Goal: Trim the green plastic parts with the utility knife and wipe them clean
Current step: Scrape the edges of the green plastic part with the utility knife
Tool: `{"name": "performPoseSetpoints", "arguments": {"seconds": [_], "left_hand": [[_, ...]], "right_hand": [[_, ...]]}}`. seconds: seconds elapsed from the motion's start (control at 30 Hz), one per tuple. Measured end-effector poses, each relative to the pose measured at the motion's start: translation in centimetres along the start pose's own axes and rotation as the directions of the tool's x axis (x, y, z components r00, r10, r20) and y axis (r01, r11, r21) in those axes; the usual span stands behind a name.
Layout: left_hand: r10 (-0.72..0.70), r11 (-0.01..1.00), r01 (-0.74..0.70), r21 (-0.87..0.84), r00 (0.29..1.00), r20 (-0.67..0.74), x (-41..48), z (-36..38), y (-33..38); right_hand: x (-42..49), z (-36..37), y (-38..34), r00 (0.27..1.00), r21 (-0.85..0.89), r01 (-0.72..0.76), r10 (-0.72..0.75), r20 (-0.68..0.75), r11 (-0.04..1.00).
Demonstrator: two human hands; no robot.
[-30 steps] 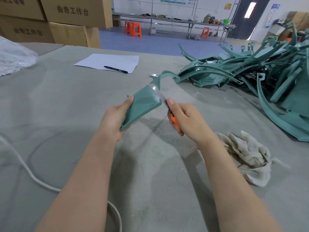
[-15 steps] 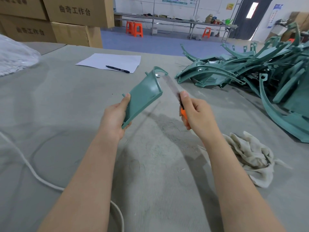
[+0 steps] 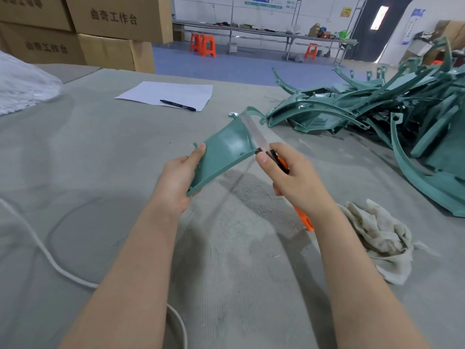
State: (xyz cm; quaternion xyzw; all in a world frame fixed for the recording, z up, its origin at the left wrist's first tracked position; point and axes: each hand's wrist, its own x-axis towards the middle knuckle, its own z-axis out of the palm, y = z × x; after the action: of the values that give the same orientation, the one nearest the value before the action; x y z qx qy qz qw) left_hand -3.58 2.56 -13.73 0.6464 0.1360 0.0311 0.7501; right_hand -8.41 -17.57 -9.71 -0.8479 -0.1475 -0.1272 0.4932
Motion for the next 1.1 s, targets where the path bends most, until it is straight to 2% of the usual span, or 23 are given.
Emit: {"name": "performPoseSetpoints", "arguments": {"seconds": [0.2,0.33,0.43,0.73,0.93,1.1], "left_hand": [[-0.014,1.0,0.014,-0.004,1.0,0.026,-0.2,0.0,0.2],[-0.009,1.0,0.009,-0.007,1.0,0.028,-0.3,0.0,0.2],[-0.01,1.0,0.01,-0.001,0.999,0.032,-0.4,0.0,0.2],[-0.029,1.0,0.029,0.002,0.999,0.041,-0.2,0.0,0.1],[-0.039,0.999,0.039,-0.008,0.998,0.04,-0.1,0.1,0.1],[-0.054,0.998,0.056,-0.04,0.997,0.052,-0.2,0.1,0.2]], "right_hand": [[0.1,0.0,-0.3,0.992,-0.065,0.103,-0.098,0.077,0.993],[0.2,0.4,-0.1,0.991,-0.154,0.137,-0.135,0.02,0.979],[0.2,0.7,-0.2,0.991,-0.13,0.13,-0.134,-0.02,0.983],[-0.1,0.7,-0.5,0.989,0.04,0.146,-0.146,0.012,0.989],[0.2,1.1,-0.2,0.983,0.012,0.171,-0.17,-0.072,0.985],[0.1,1.2,-0.3,0.981,0.013,0.184,-0.182,-0.073,0.983]]}}
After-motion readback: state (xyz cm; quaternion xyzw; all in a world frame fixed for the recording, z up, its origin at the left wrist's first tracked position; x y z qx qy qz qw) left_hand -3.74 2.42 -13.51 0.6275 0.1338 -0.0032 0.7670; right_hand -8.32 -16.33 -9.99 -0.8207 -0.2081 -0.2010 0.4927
